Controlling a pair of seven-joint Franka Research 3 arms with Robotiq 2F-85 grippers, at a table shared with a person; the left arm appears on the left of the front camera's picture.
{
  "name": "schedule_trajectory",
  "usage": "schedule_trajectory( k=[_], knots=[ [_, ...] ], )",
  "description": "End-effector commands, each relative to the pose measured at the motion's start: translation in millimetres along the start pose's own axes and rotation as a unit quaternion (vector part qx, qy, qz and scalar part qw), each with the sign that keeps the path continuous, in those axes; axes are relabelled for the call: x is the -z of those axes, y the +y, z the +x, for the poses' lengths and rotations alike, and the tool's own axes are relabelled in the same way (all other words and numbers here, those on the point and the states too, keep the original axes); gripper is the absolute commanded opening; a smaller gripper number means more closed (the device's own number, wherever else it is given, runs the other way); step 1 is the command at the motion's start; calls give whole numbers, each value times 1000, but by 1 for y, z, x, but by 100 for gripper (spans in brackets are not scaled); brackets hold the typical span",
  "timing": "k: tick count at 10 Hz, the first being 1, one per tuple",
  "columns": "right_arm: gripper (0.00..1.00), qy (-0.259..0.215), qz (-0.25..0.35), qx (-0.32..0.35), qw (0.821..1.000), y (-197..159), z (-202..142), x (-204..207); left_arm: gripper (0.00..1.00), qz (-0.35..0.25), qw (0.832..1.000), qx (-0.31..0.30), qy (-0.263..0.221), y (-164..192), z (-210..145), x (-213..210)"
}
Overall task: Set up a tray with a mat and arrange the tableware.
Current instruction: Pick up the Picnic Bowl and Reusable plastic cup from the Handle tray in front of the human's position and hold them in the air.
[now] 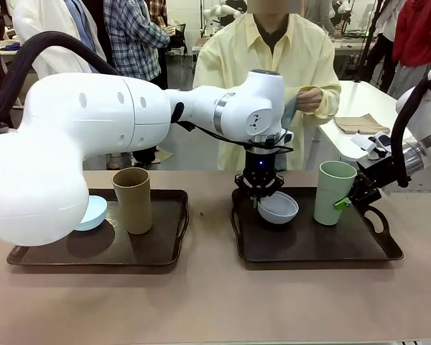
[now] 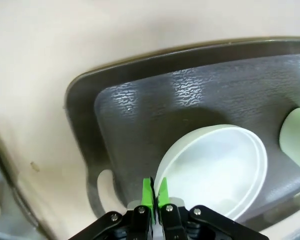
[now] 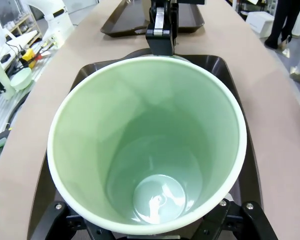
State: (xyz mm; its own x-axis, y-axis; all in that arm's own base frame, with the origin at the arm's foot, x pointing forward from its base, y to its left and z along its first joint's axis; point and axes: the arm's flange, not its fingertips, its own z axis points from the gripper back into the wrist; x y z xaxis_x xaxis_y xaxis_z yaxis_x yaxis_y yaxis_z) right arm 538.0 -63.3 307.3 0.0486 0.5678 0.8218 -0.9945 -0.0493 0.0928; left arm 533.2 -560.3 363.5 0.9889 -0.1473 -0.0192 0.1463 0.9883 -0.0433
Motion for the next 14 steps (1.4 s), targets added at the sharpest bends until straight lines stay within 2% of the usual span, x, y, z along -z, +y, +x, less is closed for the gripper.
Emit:
schedule_trajectory(
  k=[1, 3, 8, 10, 11, 12, 14],
  knots=[
    [8, -16, -25, -36, 999, 16, 34, -26, 0, -11, 1000, -19, -10, 6, -2, -49],
    [8, -10, -51, -67, 996, 36, 82, -65, 0, -29, 999, -15, -41, 14, -14, -106],
    [8, 1, -74, -118, 990, 102, 195, -129, 0, -57, 996, -19, -66, 31, -44, -206],
    [8, 8, -68, -109, 992, 109, 205, -128, 0, -65, 995, -31, -72, 39, -57, -228],
    [8, 0, -53, -127, 991, 98, 194, -127, 0, -73, 995, -31, -66, 54, -59, -226],
    [8, 3, -78, -127, 989, 109, 213, -141, 0, -57, 995, -9, -84, 29, -45, -228],
    [8, 3, -78, -127, 989, 109, 213, -141, 0, -57, 995, -9, -84, 29, -45, -228]
  ],
)
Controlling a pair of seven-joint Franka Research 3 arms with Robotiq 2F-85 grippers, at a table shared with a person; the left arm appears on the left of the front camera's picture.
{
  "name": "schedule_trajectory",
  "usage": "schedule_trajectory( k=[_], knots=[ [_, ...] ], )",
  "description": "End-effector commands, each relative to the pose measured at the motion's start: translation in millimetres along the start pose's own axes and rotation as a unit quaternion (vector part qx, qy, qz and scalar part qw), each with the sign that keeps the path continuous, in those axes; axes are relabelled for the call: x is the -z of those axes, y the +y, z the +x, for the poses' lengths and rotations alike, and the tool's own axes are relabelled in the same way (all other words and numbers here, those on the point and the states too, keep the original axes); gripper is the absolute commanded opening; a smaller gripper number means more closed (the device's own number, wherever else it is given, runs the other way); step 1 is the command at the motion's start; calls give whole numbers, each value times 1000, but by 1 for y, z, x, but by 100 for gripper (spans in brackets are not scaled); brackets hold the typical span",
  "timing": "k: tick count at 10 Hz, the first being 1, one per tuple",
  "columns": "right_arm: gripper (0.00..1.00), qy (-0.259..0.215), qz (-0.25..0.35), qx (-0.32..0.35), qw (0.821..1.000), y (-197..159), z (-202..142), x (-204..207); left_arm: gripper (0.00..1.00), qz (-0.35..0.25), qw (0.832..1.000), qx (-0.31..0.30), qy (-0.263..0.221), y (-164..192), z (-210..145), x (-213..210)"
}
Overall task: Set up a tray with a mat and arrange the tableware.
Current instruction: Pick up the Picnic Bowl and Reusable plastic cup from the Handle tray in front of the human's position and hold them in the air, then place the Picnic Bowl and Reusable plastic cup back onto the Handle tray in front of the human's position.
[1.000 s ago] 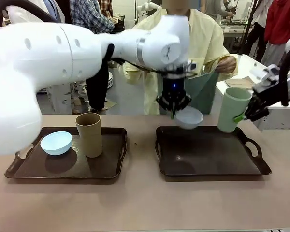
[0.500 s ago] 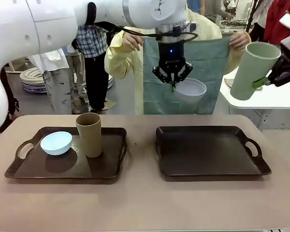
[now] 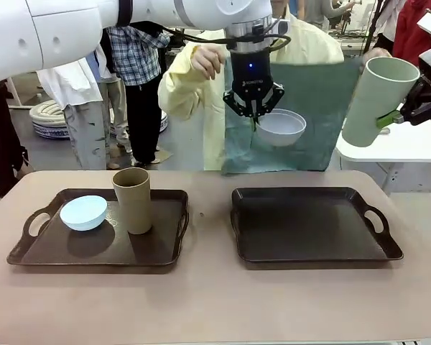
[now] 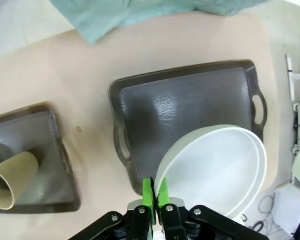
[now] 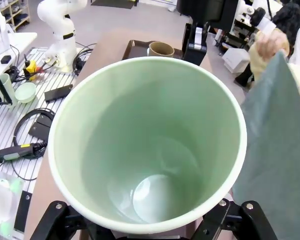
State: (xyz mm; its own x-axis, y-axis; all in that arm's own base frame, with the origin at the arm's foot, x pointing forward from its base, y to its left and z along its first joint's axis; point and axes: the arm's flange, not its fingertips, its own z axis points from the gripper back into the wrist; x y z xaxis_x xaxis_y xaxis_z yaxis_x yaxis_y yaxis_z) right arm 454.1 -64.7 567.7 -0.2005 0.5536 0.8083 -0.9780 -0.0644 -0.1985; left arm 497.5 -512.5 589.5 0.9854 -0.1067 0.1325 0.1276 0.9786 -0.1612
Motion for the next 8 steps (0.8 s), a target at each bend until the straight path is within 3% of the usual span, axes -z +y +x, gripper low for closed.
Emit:
schedule_trajectory(
  k=[1, 8],
  knots=[
    [8, 3, -2, -2, 1000, 0, 4, -1, 0, 1, 1000, 3, -6, -3, 1, 0],
    [8, 3, -2, -2, 1000, 0, 4, -1, 0, 1, 1000, 3, -6, -3, 1, 0]
  ],
)
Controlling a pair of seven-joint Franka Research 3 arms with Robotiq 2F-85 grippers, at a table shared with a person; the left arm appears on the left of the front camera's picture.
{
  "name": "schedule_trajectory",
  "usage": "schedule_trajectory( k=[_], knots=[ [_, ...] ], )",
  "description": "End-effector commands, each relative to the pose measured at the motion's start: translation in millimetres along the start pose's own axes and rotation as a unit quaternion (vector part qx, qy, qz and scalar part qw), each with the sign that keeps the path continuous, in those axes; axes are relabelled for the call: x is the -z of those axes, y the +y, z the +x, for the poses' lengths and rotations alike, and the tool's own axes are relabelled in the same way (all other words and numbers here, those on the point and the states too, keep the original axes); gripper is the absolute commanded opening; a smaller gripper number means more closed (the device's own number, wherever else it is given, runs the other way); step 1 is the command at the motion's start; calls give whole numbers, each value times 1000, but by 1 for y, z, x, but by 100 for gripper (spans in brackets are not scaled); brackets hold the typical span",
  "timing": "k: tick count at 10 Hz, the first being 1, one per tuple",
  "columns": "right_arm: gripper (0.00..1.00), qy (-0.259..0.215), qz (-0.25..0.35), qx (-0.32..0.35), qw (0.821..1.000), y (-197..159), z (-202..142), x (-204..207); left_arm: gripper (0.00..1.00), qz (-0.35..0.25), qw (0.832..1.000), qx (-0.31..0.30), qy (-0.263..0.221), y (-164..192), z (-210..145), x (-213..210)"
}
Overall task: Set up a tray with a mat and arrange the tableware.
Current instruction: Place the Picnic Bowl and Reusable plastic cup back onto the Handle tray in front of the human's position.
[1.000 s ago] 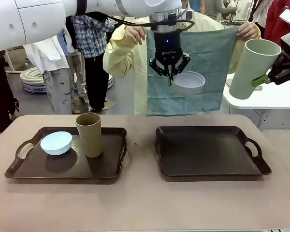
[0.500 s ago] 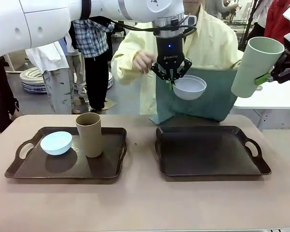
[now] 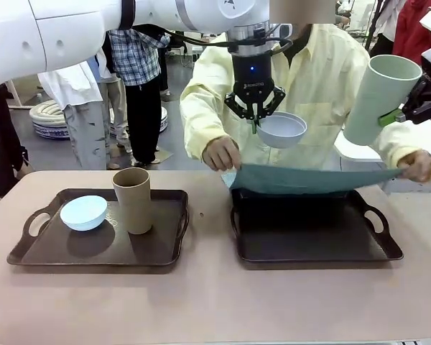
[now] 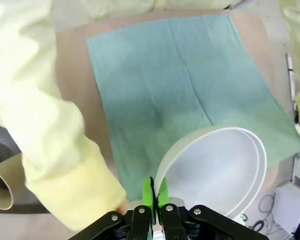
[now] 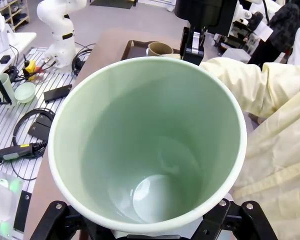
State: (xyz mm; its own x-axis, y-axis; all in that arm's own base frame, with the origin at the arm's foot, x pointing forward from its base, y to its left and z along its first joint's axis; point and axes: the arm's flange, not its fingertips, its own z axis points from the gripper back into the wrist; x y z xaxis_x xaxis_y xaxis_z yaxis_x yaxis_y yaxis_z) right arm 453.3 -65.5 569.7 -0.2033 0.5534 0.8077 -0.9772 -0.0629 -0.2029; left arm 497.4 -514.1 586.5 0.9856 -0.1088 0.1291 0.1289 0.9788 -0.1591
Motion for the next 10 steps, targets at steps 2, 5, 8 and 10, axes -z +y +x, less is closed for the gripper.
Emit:
schedule_trajectory(
  k=[2, 5, 8, 10],
  knots=[
    [8, 4, 0, -1, 1000, 0, 3, 1, 0, 0, 1000, 3, -8, -2, 2, -4],
    [8, 4, 0, -1, 1000, 0, 3, 1, 0, 0, 1000, 3, -8, -2, 2, -4],
    [8, 4, 0, -1, 1000, 0, 3, 1, 0, 0, 1000, 3, -8, -2, 2, -4],
    [8, 4, 0, -1, 1000, 0, 3, 1, 0, 0, 1000, 3, -8, -2, 2, -4]
  ],
)
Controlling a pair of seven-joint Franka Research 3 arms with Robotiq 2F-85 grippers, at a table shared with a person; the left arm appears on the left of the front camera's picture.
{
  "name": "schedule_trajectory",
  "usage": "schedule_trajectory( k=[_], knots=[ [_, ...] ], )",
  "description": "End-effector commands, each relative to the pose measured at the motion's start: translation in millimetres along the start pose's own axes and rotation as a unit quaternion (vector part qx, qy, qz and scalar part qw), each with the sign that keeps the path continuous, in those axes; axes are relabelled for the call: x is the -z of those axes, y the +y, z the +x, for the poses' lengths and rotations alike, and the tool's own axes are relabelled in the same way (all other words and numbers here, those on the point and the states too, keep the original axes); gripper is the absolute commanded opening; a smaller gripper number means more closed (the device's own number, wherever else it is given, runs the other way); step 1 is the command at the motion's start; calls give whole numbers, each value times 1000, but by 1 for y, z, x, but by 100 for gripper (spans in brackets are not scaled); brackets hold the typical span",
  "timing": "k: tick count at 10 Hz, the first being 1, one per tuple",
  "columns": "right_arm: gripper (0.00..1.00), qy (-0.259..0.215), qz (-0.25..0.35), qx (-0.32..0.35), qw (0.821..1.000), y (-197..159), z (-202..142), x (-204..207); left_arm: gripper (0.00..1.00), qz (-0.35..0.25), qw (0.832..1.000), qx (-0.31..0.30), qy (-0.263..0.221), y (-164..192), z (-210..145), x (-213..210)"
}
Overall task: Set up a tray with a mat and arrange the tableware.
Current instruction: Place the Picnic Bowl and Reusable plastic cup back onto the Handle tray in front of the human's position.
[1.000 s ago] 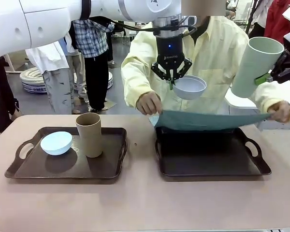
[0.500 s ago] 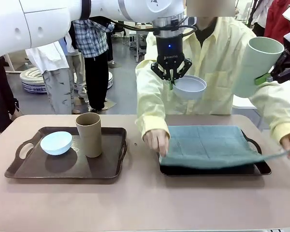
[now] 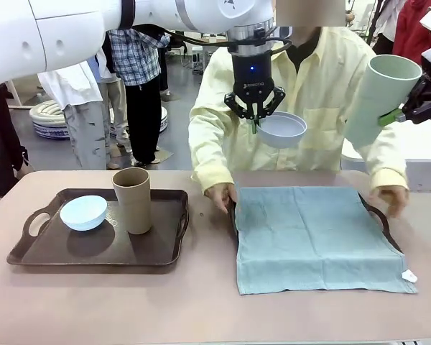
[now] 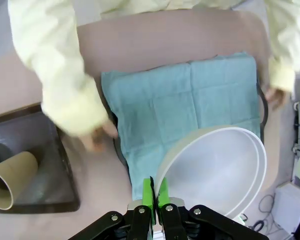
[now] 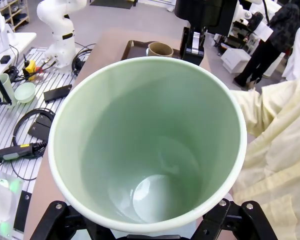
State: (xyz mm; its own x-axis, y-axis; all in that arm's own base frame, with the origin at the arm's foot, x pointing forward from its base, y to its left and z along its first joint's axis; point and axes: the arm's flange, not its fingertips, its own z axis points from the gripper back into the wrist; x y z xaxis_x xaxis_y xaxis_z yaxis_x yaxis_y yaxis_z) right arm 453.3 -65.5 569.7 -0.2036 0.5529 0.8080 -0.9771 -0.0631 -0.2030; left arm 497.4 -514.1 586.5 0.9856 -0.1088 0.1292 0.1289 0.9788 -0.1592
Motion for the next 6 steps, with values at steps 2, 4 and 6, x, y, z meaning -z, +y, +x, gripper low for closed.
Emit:
schedule_trajectory(
  k=[2, 4, 6],
  knots=[
    [8, 4, 0, -1, 1000, 0, 3, 1, 0, 0, 1000, 3, -8, -2, 2, -4],
    [8, 4, 0, -1, 1000, 0, 3, 1, 0, 0, 1000, 3, -8, -2, 2, -4],
    [8, 4, 0, -1, 1000, 0, 3, 1, 0, 0, 1000, 3, -8, -2, 2, -4]
  ],
)
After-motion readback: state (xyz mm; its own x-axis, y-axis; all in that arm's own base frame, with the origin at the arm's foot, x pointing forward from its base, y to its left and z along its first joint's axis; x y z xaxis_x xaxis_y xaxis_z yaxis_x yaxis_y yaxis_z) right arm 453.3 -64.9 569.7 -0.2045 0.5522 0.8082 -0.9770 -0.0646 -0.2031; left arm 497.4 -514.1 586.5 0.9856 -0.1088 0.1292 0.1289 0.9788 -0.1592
